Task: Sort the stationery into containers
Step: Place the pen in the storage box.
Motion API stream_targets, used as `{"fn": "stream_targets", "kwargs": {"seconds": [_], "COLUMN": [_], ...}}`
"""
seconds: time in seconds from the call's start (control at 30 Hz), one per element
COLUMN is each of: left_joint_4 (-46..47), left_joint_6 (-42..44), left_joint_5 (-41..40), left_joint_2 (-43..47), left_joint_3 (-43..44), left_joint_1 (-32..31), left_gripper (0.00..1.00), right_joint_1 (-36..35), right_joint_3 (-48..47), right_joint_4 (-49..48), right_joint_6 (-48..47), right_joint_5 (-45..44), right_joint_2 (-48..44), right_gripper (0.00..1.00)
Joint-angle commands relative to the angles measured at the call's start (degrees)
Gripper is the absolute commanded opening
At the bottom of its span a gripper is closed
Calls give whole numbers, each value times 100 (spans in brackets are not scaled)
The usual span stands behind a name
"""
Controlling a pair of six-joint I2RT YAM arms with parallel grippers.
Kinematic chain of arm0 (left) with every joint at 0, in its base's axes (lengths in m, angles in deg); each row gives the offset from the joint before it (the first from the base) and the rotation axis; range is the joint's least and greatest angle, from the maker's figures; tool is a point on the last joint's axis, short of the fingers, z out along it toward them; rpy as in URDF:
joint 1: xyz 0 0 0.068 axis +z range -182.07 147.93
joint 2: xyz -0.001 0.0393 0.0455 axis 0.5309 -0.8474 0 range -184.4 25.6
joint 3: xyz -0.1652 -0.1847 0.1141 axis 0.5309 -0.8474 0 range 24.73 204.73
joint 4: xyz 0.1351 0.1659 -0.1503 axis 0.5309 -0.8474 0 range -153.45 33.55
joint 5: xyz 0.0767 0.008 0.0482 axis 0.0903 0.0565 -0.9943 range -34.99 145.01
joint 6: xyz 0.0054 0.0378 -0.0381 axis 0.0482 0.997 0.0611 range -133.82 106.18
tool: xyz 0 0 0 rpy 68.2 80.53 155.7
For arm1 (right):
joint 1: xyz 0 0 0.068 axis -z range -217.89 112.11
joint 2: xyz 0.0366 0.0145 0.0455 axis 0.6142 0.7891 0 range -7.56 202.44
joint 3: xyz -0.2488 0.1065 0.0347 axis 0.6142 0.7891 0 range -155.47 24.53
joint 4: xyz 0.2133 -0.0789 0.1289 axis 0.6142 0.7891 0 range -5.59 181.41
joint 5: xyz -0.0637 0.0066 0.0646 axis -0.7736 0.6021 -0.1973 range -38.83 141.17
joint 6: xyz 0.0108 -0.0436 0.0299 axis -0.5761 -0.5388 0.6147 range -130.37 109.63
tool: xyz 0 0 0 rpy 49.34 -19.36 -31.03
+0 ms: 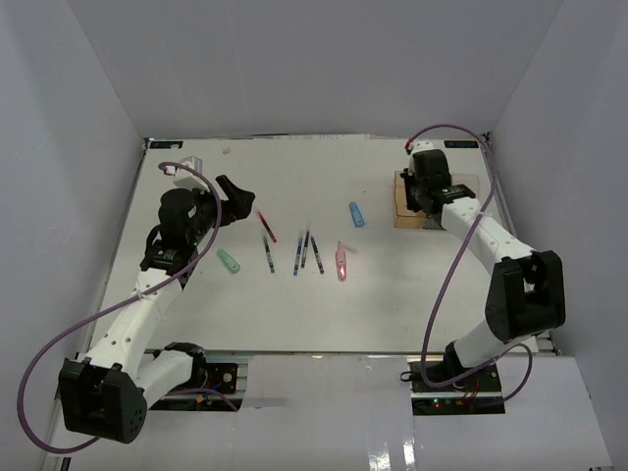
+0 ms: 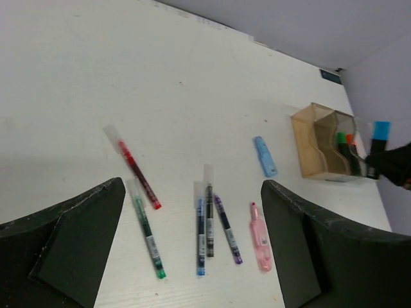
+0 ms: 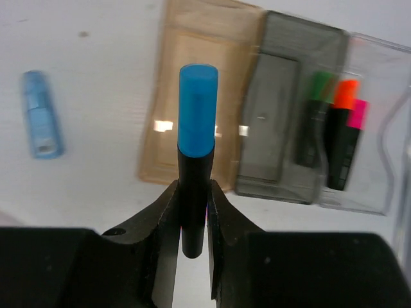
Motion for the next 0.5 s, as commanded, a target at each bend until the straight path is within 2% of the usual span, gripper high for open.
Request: {"fn": "stream_targets", "kwargs": {"seconds": [0.0, 0.2, 0.33, 0.47], "left_joint_4": [-739, -1294, -1320, -1329], "left_joint_6": [446, 640, 640, 649], "left_joint_5": [-931, -1337, -1276, -1232], "left_joint_2": [-191, -447, -438, -412], "left_joint_3": [349, 622, 640, 658], "left_joint_1": [43, 43, 43, 52], "left_gripper": [98, 98, 98, 98], "right_joint_1": [955, 2117, 2391, 2480], "right_joint_3": [-435, -875, -1340, -1789], "right_joint_4": [291, 273, 256, 291], "right_joint_6": [-399, -48, -47, -301], "right_joint_5": [-417, -321, -610, -532], "right_joint_2": [-69, 607, 1152, 1793], "right_gripper": [9, 9, 10, 13]}}
